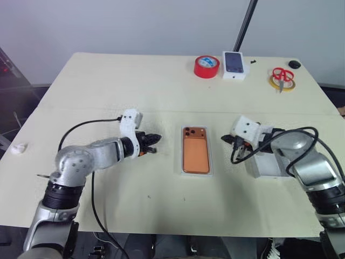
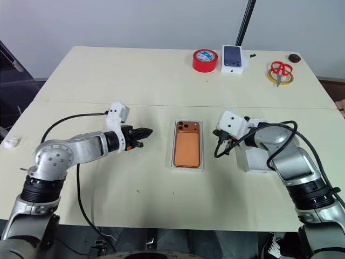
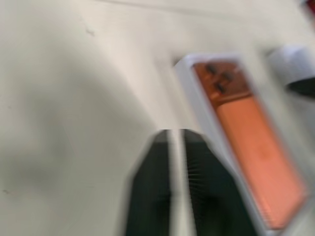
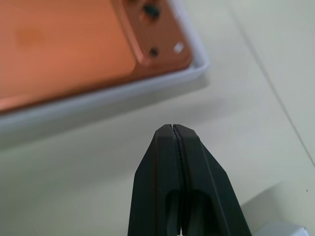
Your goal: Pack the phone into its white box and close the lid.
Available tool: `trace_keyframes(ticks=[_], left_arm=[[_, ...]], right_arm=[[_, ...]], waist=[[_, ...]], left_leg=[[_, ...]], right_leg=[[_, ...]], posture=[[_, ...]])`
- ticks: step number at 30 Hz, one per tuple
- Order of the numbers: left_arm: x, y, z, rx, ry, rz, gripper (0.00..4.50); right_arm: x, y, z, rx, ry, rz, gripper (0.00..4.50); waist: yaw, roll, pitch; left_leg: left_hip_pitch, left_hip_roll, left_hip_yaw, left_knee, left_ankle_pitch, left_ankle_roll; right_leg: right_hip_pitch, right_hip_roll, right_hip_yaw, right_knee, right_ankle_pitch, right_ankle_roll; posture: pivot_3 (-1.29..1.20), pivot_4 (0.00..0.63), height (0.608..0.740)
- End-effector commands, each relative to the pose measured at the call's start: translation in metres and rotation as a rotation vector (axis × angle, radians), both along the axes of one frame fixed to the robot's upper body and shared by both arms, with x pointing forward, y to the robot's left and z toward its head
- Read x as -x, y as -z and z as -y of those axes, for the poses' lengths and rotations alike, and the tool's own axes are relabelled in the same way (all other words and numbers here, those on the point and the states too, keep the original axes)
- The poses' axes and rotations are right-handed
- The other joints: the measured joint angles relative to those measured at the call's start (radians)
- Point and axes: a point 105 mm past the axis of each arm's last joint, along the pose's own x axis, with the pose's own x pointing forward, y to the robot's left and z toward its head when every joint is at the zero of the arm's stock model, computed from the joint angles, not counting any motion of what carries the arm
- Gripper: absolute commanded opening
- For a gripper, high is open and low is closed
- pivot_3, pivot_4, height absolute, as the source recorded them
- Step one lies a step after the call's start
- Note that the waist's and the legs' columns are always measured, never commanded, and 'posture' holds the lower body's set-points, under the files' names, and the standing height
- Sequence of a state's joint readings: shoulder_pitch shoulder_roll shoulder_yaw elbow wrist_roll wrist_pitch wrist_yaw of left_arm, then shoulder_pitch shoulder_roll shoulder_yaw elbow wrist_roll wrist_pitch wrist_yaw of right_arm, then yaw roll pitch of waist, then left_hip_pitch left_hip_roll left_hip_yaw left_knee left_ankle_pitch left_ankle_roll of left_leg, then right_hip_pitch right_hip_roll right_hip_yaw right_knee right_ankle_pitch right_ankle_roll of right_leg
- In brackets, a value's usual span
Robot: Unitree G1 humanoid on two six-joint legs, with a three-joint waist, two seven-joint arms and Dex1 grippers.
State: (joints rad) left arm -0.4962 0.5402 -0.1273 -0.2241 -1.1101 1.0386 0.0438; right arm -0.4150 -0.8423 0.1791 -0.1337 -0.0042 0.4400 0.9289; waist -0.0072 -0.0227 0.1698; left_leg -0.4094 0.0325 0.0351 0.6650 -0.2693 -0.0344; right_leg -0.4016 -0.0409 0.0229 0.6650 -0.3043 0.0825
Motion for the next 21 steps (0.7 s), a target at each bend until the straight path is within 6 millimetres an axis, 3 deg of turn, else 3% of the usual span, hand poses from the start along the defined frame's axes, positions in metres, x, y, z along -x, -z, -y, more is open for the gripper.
trace_keyframes(ticks=[1, 7, 13, 17, 21], left_arm=[[-0.004, -0.006, 0.021, -0.076, 0.102, 0.111, 0.06], [-0.005, 0.014, 0.046, -0.202, 0.272, 0.14, 0.06], [0.005, 0.024, 0.076, -0.204, 0.445, 0.126, 0.06], [0.009, 0.024, 0.095, -0.182, 0.517, 0.122, 0.06], [0.02, 0.017, 0.125, -0.126, 0.629, 0.125, 0.06]], right_arm=[[-0.001, -0.003, -0.001, 0.092, -0.035, 0.037, 0.0], [0.007, 0.004, -0.025, 0.086, -0.12, 0.016, 0.0], [0.016, 0.008, -0.033, 0.091, -0.165, 0.001, 0.0], [0.027, 0.008, -0.027, 0.107, -0.176, -0.021, 0.0], [0.038, 0.009, -0.004, 0.149, -0.139, -0.05, 0.0]], waist=[[0.0, 0.0, 0.0], [-0.006, 0.0, 0.0], [0.003, 0.0, 0.0], [0.02, 0.0, 0.0], [0.029, 0.0, 0.0]], left_leg=[[0.0, 0.0, 0.0, 0.0, 0.0, 0.0], [0.0, 0.0, 0.0, 0.0, 0.0, 0.0], [0.0, 0.0, -0.001, 0.0, 0.0, 0.0], [-0.001, 0.0, -0.001, 0.001, -0.001, 0.002], [-0.001, -0.001, -0.002, 0.002, -0.002, 0.004]], right_leg=[[0.0, 0.0, 0.0, 0.0, 0.0, 0.0], [0.0, 0.001, 0.0, 0.0, 0.0, 0.0], [0.0, 0.0, 0.0, 0.0, 0.0, 0.0], [0.001, 0.0, 0.0, 0.0, -0.001, 0.001], [0.003, -0.002, -0.001, 0.0, -0.002, 0.004]], posture=[[0.0, 0.15, 0.725], [0.0, 0.15, 0.725], [0.0, 0.15, 0.725], [0.0, 0.15, 0.725], [0.0, 0.15, 0.725]])
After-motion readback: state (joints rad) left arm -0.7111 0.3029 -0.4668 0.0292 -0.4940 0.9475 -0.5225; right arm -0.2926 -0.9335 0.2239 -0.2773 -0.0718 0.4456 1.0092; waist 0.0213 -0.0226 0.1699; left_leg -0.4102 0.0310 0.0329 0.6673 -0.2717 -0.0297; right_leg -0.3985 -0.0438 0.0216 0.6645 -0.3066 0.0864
